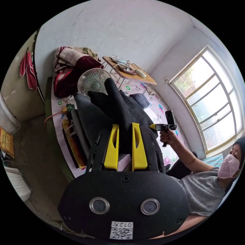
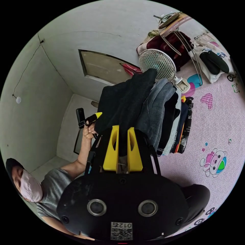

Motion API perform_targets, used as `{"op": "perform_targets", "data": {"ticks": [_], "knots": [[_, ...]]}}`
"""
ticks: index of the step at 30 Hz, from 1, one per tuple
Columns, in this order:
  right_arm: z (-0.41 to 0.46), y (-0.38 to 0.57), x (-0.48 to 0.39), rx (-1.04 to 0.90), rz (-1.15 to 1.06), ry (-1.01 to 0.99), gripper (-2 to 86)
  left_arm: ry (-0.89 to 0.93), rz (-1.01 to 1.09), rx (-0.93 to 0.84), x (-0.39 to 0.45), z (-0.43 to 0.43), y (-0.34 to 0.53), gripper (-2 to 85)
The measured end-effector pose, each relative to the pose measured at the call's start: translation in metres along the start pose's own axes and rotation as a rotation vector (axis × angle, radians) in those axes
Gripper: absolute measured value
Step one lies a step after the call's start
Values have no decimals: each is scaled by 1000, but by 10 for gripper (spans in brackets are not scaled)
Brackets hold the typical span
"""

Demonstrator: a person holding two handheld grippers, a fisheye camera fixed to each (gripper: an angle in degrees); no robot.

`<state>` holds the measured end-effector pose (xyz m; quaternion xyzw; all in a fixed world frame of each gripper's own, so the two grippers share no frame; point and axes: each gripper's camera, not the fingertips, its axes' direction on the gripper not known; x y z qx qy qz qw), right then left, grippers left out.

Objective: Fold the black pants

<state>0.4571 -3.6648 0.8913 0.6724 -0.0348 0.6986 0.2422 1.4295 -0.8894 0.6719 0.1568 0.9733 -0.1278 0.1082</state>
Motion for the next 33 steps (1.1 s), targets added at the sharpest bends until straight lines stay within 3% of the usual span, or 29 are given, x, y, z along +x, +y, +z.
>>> {"op": "perform_targets", "data": {"ticks": [11,20,25,29,33], "knots": [[-92,127,-14,-15,44,-26,52,68,-89,-11,-93,12,30,81],[-169,214,-22,39,172,-133,61,323,-235,33,-183,28,59,78],[-213,258,-37,84,207,-157,56,309,-227,34,-199,26,64,73],[-226,284,-67,41,140,43,42,238,-203,11,-209,26,68,69],[-237,304,-76,63,160,36,44,237,-222,19,-228,27,74,65]]}}
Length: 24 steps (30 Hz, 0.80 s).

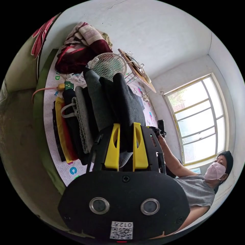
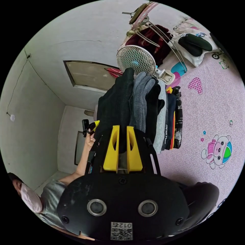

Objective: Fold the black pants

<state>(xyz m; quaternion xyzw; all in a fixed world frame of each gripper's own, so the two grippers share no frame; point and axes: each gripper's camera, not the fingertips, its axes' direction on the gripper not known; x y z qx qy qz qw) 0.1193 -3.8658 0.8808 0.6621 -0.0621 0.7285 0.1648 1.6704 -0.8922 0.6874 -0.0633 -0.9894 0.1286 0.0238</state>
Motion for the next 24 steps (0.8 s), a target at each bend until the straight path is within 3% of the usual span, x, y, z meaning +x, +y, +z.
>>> {"op": "perform_targets", "data": {"ticks": [13,19,24], "knots": [[-46,49,-49,16,16,46,45,23,9,-5,-38,-12,-4,68],[-56,61,-75,23,9,49,45,114,-42,11,-76,-23,-3,72],[-89,68,-54,25,96,-64,50,71,-1,-6,-54,-11,-6,80]]}}
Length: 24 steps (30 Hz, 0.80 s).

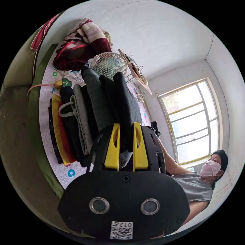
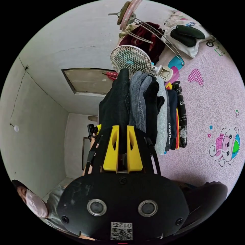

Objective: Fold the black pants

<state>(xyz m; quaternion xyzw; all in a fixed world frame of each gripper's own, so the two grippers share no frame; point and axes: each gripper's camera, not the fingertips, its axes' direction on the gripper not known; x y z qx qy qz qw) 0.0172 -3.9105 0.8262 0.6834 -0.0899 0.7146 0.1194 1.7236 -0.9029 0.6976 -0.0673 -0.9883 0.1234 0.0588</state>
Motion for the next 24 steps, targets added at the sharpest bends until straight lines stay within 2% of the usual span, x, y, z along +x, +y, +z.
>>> {"op": "perform_targets", "data": {"ticks": [9,14,21,24], "knots": [[-37,16,-12,35,-4,-50,71,-59,23,13,23,-3,5,100],[-39,20,-15,-14,-9,-61,89,-95,58,48,41,-16,10,101],[-20,11,-14,-38,2,-70,91,-305,158,8,98,-20,17,122],[-10,9,-5,-54,32,-47,77,-306,117,-13,105,-25,25,126]]}}
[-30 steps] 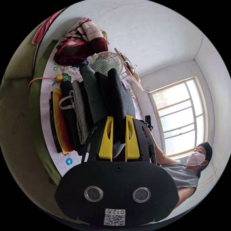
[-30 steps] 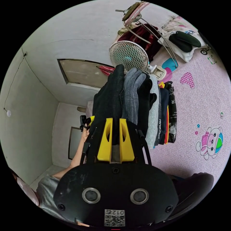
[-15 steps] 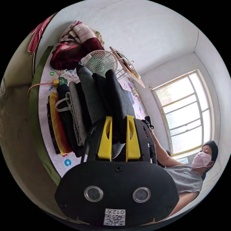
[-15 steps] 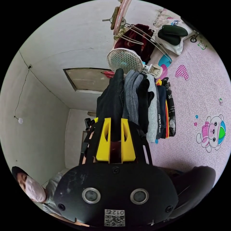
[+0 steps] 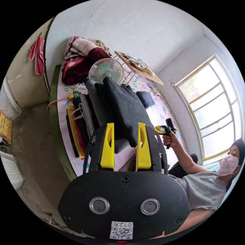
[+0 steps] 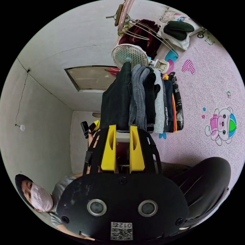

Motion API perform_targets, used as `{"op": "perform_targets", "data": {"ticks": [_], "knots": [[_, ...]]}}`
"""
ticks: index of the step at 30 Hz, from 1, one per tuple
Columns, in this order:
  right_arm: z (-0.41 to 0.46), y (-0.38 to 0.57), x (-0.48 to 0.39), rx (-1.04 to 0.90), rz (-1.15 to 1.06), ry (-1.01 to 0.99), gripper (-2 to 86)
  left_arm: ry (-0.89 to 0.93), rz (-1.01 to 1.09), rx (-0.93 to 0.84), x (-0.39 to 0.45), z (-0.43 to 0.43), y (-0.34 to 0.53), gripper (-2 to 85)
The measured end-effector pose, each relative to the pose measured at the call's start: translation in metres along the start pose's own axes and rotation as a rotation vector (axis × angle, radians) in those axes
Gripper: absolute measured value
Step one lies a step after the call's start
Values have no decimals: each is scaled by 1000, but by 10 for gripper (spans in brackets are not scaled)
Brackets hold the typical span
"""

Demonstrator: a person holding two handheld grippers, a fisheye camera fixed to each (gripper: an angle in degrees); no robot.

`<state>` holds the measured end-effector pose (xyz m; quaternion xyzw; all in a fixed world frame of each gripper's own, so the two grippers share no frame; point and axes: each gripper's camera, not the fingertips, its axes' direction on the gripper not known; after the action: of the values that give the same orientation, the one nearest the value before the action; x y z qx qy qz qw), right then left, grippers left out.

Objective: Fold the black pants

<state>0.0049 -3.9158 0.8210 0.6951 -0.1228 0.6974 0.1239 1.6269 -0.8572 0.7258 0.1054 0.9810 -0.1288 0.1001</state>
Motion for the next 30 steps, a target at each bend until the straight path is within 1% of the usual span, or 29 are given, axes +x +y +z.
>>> {"op": "perform_targets", "data": {"ticks": [3,4,7,9,11,15,18,20,23,27,30], "knots": [[13,-11,17,11,34,-85,69,116,-42,-7,-4,-7,9,129],[20,-17,22,24,42,-111,69,129,-52,-8,-6,-8,11,130],[50,-37,29,-15,33,-101,74,145,-95,-14,-9,-10,15,133],[68,-49,33,-29,29,-74,79,188,-112,-26,-9,-7,16,133],[93,-64,43,-45,34,-84,87,197,-112,-48,-5,-3,16,129],[132,-90,58,-37,27,-79,86,151,-85,-42,8,-9,15,101],[169,-115,74,-35,9,-84,61,163,-79,-43,14,-15,18,80],[202,-135,78,-43,-63,6,33,175,-80,-36,16,-17,20,72],[245,-164,82,-49,-126,71,22,192,-101,-19,21,-21,27,63],[297,-205,109,-78,-113,39,31,214,-107,-26,37,-25,34,52],[336,-240,142,-92,-44,-12,51,250,-113,-40,52,-27,40,48]]}}
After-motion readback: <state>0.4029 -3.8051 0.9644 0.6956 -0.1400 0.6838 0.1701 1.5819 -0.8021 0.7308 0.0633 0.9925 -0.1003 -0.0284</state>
